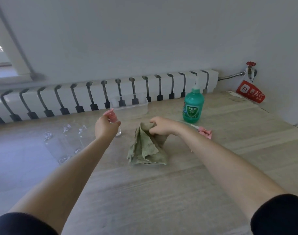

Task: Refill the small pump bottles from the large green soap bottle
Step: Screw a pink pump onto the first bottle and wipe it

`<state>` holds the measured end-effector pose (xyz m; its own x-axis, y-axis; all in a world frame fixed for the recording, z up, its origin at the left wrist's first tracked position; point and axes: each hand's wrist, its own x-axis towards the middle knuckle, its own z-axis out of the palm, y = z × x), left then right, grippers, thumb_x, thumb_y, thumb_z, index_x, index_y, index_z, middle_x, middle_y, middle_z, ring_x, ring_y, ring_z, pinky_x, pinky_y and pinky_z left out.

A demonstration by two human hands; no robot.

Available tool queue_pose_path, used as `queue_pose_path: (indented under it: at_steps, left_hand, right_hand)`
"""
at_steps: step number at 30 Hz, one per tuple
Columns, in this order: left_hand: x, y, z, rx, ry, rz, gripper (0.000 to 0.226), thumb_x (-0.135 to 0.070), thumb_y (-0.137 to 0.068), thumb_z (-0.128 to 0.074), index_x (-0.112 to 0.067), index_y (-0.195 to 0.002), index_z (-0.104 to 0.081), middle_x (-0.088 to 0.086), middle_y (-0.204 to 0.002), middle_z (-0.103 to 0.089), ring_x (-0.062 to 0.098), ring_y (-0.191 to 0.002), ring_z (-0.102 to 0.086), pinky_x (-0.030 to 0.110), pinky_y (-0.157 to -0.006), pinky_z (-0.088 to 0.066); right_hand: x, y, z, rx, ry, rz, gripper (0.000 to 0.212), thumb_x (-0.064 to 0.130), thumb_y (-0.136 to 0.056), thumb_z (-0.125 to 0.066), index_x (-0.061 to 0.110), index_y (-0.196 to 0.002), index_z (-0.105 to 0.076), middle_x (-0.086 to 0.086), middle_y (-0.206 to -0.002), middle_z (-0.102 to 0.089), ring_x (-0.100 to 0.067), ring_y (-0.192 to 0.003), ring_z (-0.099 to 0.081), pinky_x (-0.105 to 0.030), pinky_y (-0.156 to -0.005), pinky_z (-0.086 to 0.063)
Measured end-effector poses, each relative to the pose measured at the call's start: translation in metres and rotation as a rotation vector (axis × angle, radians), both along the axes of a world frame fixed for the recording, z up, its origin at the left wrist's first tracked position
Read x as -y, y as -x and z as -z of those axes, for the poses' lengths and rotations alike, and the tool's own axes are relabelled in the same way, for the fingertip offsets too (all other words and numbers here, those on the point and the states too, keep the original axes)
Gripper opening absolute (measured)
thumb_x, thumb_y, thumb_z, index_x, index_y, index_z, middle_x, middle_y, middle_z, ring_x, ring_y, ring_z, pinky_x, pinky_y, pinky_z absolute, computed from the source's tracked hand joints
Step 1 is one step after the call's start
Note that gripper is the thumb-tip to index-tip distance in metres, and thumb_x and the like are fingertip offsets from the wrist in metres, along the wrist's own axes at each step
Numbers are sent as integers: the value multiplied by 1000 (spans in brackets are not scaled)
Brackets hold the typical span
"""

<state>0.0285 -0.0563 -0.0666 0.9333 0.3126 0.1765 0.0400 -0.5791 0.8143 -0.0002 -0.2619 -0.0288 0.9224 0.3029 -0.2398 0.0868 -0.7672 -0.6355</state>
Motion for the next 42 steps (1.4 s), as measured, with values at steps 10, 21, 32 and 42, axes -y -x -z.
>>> queue_pose_path:
  at_steps: [10, 21, 32, 42]
  left_hand:
    - [-2, -12, -2, -122, 50, -14, 51, 4, -77, -61, -14, -123, -48, -2, -93, -55, 21, -93, -57, 33, -79, -51]
    - [76, 39, -26, -286, 139, 113, 9, -1, -85, -57, -8, -83, -50, 7, -88, -52, 17, -72, -47, 27, -62, -42]
    - [173, 58, -47, -226, 93, 405, 17, -4, -86, -61, -10, -102, -61, -1, -85, -54, 10, -74, -49, 22, -63, -43]
    - [168, 59, -46, -229, 84, 401, 14, -3, -87, -60, -10, -99, -61, 1, -87, -55, 13, -80, -51, 30, -75, -45]
  right_hand:
    - [4, -14, -47, 212, -653, 382, 27, -6, -81, -44, 3, -101, -60, -17, -90, -58, -31, -94, -55, -36, -81, -45]
    - [67, -2, -28, 290, -752, 787, 22, 9, -94, -40, 12, -81, -56, 0, -74, -50, -17, -77, -50, -16, -50, -38]
    - [187, 30, 26, 288, -701, 1443, 37, 13, -95, -41, 3, -131, -44, -14, -130, -54, -32, -115, -56, -31, -83, -44]
    - [158, 39, 20, 249, 127, 1208, 100, 36, -80, -67, 1, -149, -4, -17, -152, -13, -31, -136, -25, -44, -110, -31]
